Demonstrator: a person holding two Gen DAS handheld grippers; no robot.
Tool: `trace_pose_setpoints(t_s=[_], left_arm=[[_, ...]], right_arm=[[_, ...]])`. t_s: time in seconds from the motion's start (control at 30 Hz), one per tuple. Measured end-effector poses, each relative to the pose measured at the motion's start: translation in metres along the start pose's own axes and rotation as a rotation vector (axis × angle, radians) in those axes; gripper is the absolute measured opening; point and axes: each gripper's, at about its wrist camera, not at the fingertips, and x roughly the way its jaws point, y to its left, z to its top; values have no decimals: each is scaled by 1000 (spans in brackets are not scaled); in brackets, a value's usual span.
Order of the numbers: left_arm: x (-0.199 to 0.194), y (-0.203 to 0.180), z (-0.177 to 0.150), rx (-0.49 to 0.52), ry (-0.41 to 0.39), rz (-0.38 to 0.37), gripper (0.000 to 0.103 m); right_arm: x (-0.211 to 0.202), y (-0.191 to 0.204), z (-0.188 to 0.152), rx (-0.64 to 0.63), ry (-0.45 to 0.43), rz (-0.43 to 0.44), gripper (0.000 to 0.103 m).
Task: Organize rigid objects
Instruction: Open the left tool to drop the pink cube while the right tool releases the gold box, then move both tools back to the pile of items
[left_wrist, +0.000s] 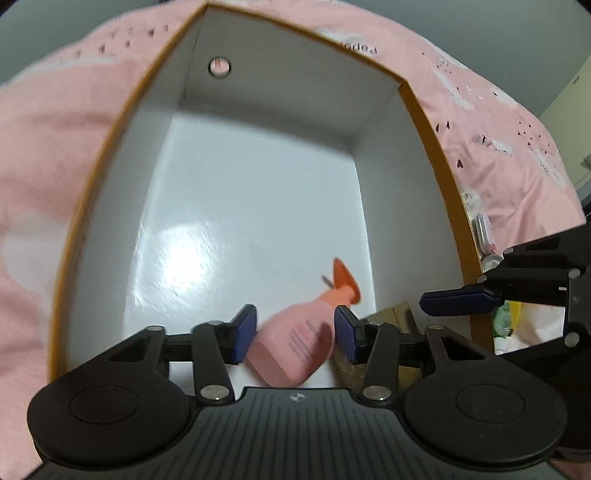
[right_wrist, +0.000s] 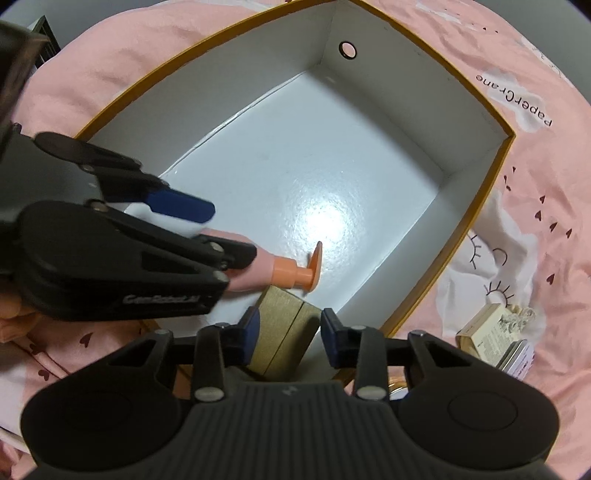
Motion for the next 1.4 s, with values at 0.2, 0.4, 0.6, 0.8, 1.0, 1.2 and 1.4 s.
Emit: trace_pose_setpoints(t_s=[0.2, 0.4, 0.6, 0.8, 1.0, 1.2, 1.4], left_arm=[[-3, 4, -3, -37, 46, -78, 56], [-3, -1, -5, -58, 83, -176, 55], [-3, 7, -4, -105, 78, -198, 55], [-18, 4, -3, -106, -6, -194, 59], [-42, -10, -4, -8, -135, -184, 59], [-59, -45, -11, 117, -288, -192, 59], [-61, -92, -27, 300, -383, -182, 59]], right_arm=[[-3, -2, -7, 11, -27, -19, 36], [-3, 5, -11, -27, -17, -54, 35], [-4, 10, -13, -49, -25, -86, 34], [-27, 9, -21, -25, -95, -113, 36], [-60, 4, -42, 79, -233, -154, 50], [-91, -14, -81, 275, -397, -248, 55], [-105, -39, -131, 514, -505, -316, 67]])
